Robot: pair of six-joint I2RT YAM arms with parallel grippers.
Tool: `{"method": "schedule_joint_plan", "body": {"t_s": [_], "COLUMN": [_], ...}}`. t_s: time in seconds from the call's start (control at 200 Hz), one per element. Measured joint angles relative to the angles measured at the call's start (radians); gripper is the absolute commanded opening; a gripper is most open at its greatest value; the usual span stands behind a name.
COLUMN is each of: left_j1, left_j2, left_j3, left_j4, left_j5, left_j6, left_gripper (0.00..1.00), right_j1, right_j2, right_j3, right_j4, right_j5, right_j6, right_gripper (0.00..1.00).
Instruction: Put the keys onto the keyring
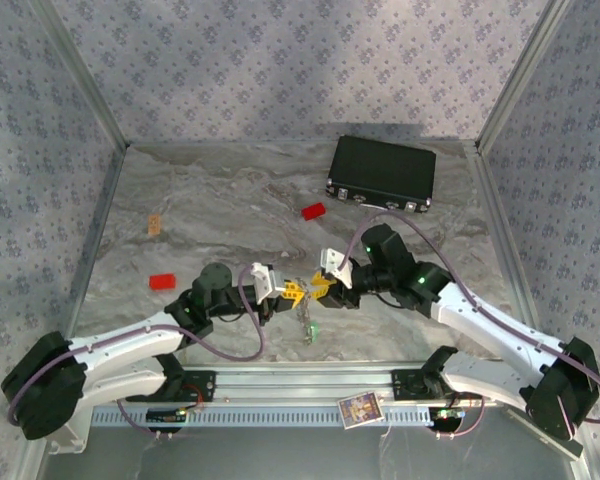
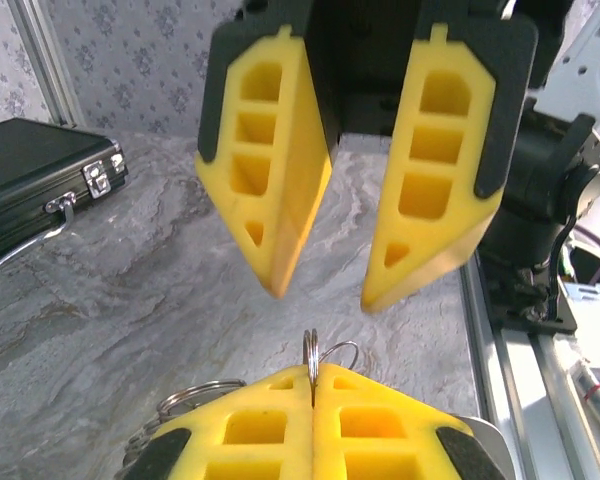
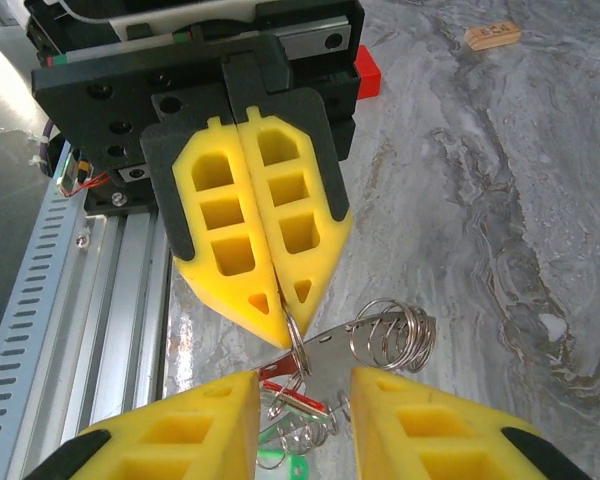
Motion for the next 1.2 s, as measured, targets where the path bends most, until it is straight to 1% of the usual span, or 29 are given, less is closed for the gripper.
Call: {"method": "schedule_joint_plan", "body": {"t_s": [0.24,0.405,0.465,0.535,0.679,0.704,0.764,0.864,1.094,1.199], "left_j1": [0.000,0.000,0.000,0.000,0.001,0.001,0.001,0.000,0.000,0.000], "left_j2": [0.010,0.014,0.021,0.023,0.023,0.023,0.023,0.018,-0.010,-0.011], "left_j3": [-0.002,-0.002,-0.002,-0.002,-0.002,-0.002,-0.002,0.009,0.119,0.147], "left_j4": [0.093,0.112,0.119,0.121,0.121,0.119,0.113,0.059,-0.187,-0.266], "left_j5": [0.008,0.025,0.031,0.034,0.034,0.034,0.036,0.037,0.017,0.014], "left_j6": [-0.036,-0.036,-0.036,-0.036,-0.035,-0.035,-0.034,-0.015,0.073,0.103], "left_gripper": [0.00,0.00,0.00,0.00,0.00,0.04,0.13,0.18,0.19,0.13], "right_j1": [0.000,0.000,0.000,0.000,0.000,-0.002,-0.002,-0.002,0.023,0.043], "right_j2": [0.014,0.019,0.019,0.019,0.017,0.017,0.017,0.023,0.088,0.120], "right_j3": [-0.016,-0.021,-0.024,-0.027,-0.027,-0.027,-0.026,-0.009,0.120,0.172], "right_j4": [0.046,0.072,0.084,0.087,0.082,0.080,0.072,0.026,-0.148,-0.224], "right_j5": [-0.008,-0.020,-0.027,-0.035,-0.048,-0.050,-0.052,-0.048,0.010,0.053], "right_j6": [0.029,0.043,0.048,0.051,0.061,0.053,0.047,0.024,-0.078,-0.125], "right_gripper": [0.31,0.26,0.24,0.18,0.02,0.00,0.00,0.00,0.00,0.00]}}
